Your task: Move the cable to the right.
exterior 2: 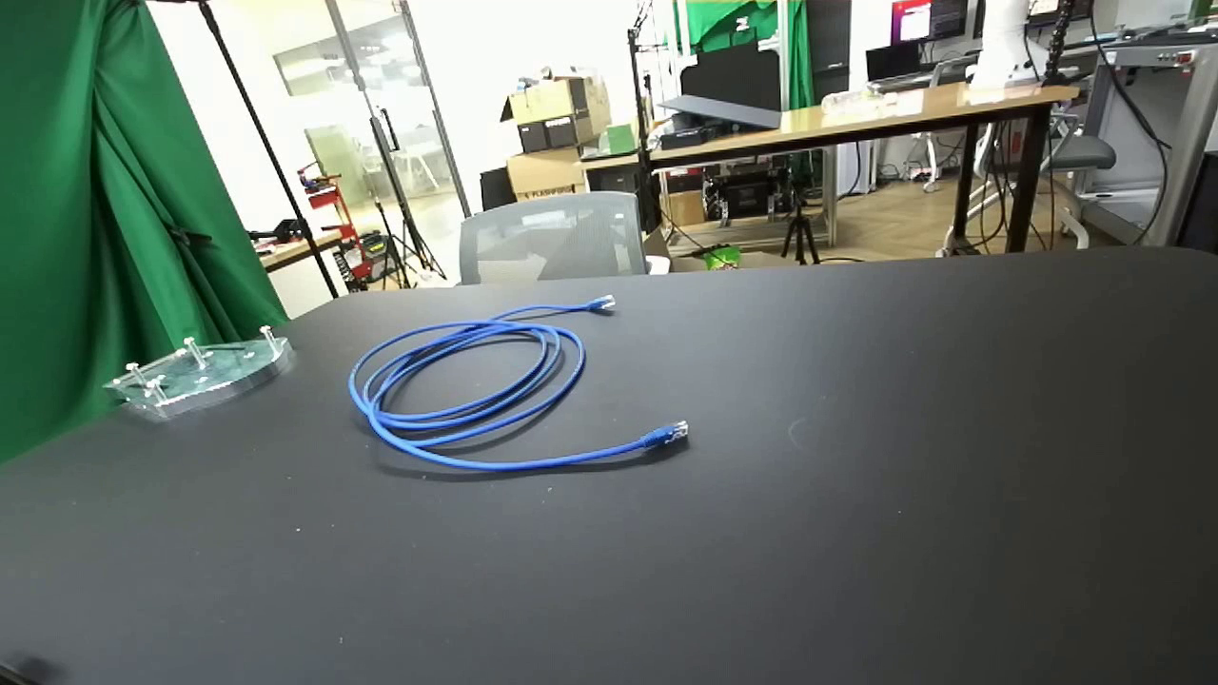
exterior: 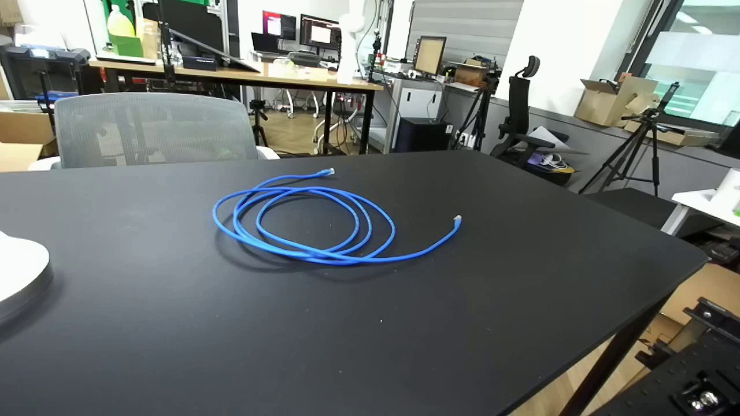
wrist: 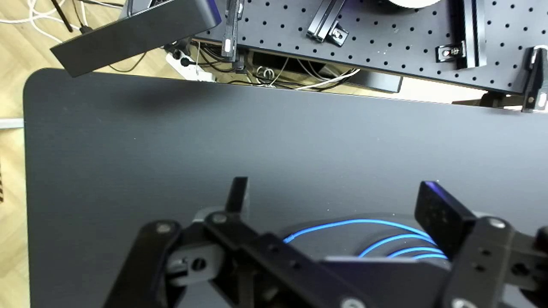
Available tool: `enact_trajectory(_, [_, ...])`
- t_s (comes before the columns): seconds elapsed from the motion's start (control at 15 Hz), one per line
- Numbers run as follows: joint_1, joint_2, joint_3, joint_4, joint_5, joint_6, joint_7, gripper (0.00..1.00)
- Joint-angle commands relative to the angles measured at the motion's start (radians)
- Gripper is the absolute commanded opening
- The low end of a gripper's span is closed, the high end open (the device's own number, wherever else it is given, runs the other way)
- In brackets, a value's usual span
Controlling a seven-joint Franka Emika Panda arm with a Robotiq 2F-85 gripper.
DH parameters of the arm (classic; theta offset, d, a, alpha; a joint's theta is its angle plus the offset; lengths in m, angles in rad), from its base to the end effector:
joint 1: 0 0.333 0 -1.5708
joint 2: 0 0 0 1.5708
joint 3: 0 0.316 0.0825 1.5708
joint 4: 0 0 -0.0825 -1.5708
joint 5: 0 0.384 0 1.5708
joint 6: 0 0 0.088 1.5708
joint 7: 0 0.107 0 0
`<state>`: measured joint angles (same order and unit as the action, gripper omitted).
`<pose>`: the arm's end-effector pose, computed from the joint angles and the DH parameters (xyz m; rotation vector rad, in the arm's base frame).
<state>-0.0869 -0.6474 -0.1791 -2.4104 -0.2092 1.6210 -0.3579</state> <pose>0.3233 -0.1186 0.5202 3.0671 0.2486 -0.2624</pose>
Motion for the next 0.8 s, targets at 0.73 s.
enact_trajectory(0.73, [0.028,0.128,0.004,0.047,0.039,0.262,0.052,1.0])
